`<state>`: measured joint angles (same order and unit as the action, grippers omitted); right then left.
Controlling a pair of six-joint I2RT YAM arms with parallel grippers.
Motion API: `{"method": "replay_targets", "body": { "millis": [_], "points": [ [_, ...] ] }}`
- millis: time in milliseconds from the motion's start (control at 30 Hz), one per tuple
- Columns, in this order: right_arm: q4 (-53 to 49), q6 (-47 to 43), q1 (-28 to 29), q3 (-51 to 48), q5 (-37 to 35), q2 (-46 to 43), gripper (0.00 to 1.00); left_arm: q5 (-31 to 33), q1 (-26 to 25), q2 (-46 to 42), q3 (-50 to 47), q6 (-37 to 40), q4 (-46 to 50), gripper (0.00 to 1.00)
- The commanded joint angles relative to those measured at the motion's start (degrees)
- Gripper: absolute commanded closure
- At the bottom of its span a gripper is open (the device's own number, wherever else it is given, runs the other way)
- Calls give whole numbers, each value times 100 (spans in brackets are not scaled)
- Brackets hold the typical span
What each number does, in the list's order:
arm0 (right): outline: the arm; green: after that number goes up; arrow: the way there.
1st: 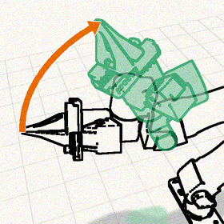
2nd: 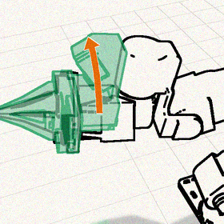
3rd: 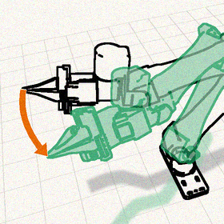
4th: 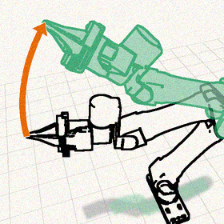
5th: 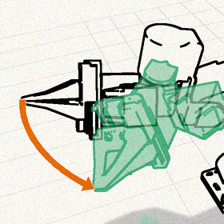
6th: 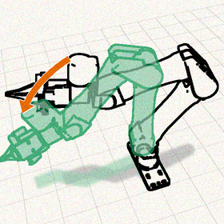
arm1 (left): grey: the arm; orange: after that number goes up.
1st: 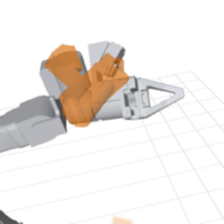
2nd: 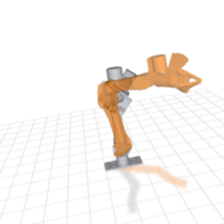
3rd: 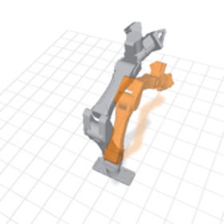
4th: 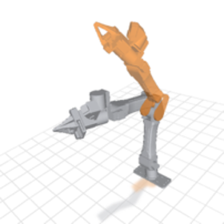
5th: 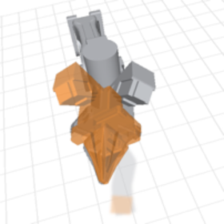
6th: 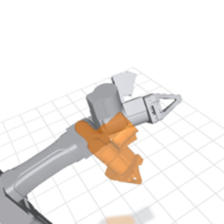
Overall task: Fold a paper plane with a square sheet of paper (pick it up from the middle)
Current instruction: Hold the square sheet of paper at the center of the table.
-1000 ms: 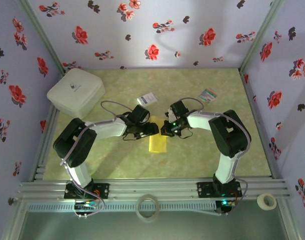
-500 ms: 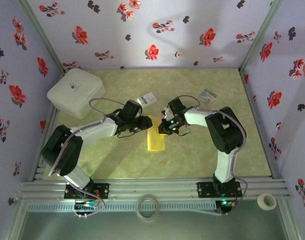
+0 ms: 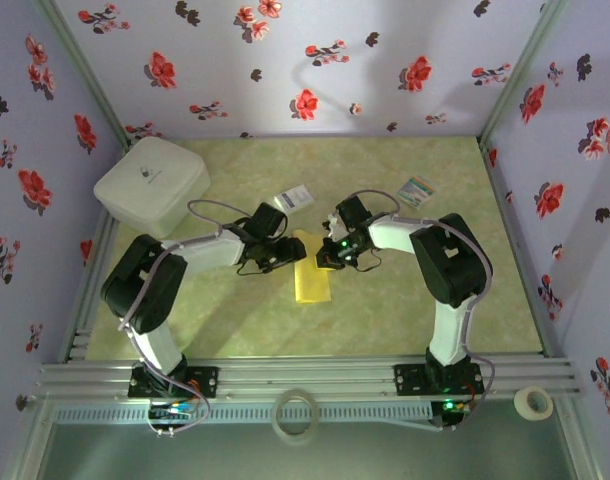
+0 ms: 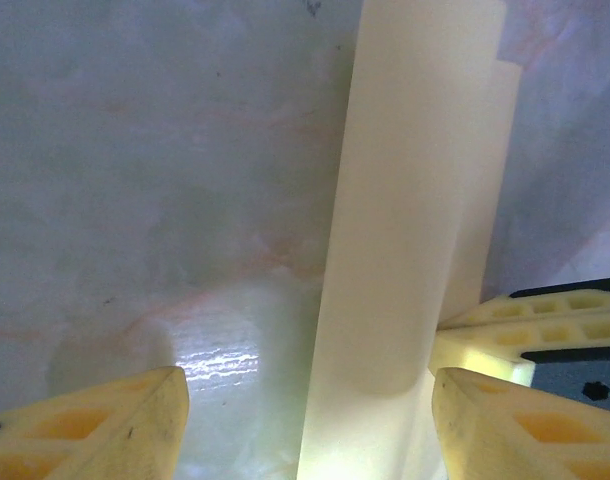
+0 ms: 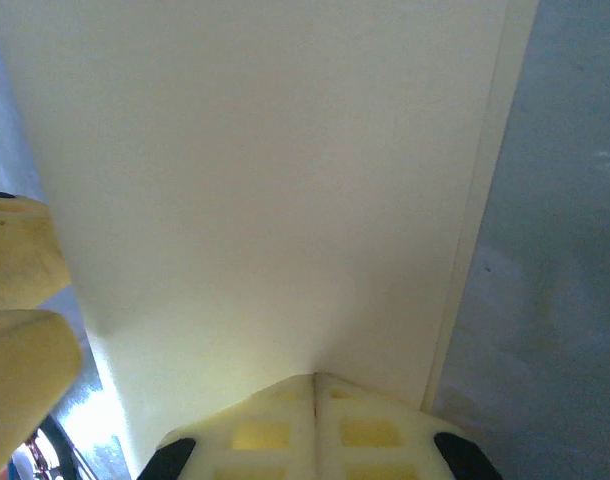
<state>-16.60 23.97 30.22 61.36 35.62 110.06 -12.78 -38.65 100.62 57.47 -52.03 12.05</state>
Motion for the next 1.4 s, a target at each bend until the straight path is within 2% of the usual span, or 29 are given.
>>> {"method": "replay_targets", "body": {
  "millis": [0, 200, 400, 533, 700, 867, 1367],
  "points": [
    [-467, -91, 37, -133, -485, 334, 98, -180, -70, 204, 251, 118, 37, 37],
    [-384, -25, 37, -155, -424, 315, 97, -287, -151, 476, 352, 139, -1, 46],
    [-50, 297, 28, -209, -216, 76, 93, -136, -169, 590, 241, -11, -25, 53],
    [931, 1252, -218, -641, -87, -535, 89, -87, -180, 626, 203, -81, -47, 54],
    [1619, 2220, -826, -1388, -531, -1477, 87, -23, -188, 624, 185, -110, -28, 55],
    [1295, 2115, -998, -1478, -673, -1868, 87, 91, -195, 634, 203, -99, 38, 56],
    [1159, 2130, -990, -1520, -652, -1937, 87, 436, -264, 835, 357, -50, 412, 59]
  ]
}}
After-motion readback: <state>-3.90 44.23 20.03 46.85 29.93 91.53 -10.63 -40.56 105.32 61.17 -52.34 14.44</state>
